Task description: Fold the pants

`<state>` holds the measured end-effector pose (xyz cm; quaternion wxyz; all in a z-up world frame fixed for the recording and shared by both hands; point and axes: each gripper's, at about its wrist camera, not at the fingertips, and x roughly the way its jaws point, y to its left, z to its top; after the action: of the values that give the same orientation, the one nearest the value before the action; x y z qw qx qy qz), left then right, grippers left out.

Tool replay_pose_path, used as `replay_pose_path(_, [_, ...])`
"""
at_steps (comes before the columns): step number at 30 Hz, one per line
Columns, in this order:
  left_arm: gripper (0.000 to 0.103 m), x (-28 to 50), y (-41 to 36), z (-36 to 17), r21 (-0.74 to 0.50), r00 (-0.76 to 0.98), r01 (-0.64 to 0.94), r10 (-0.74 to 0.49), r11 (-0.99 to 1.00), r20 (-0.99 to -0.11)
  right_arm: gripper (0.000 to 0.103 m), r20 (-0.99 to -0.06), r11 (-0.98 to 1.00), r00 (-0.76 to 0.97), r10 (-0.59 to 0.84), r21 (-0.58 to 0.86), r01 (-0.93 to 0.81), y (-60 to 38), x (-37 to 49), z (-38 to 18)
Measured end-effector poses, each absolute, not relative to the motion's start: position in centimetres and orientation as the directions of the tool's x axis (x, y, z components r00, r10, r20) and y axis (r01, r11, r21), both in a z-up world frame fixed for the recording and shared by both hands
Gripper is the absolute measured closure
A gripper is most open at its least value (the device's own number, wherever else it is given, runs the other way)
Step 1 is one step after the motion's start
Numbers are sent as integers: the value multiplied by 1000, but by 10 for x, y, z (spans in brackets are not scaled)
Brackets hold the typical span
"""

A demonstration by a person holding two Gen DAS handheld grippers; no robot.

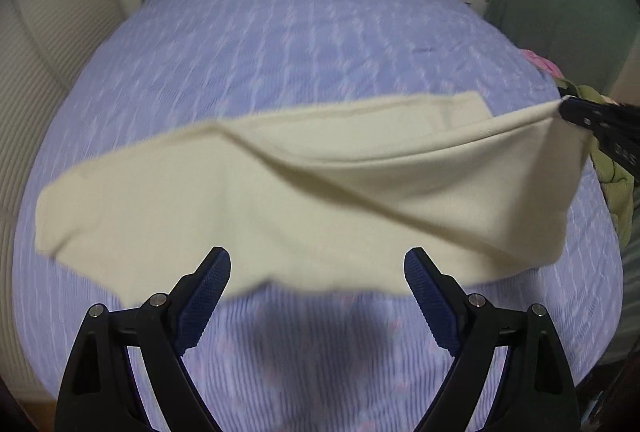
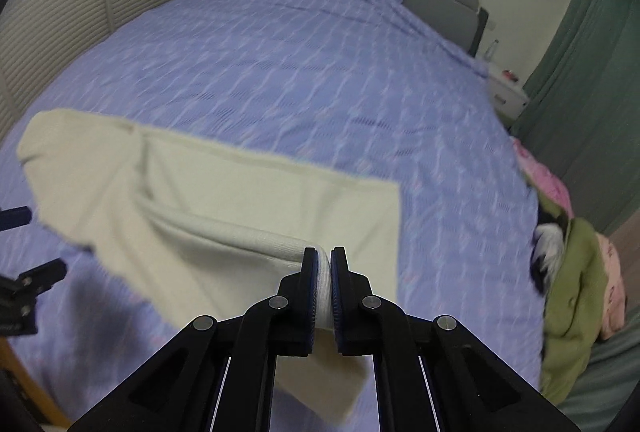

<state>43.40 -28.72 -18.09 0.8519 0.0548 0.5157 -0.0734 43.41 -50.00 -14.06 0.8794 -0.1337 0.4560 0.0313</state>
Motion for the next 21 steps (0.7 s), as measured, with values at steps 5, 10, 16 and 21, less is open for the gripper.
replay_pose_path(5, [10,506,-329,-182,28,442,506,-232,862,-866,96,-811,970,581,-77,-196,-144,-521,467,-148])
replay_pose_path(10, [10,569,-378,-213,42,311,709,-259,704,-914,96,-813,971,574,-99,-204,-122,-543,474,-157])
replay_pose_path(16, [23,598,-433,-251,25,203,803,-234,596,-951,96,-813,979,576,-87,-176,-101,-557,481,-160])
replay_pose_path(21, [92,599,-440,-257,-2,152,822,-222,570,-963,96,-814,980,575,-79,-170,-106,-560,486,-163])
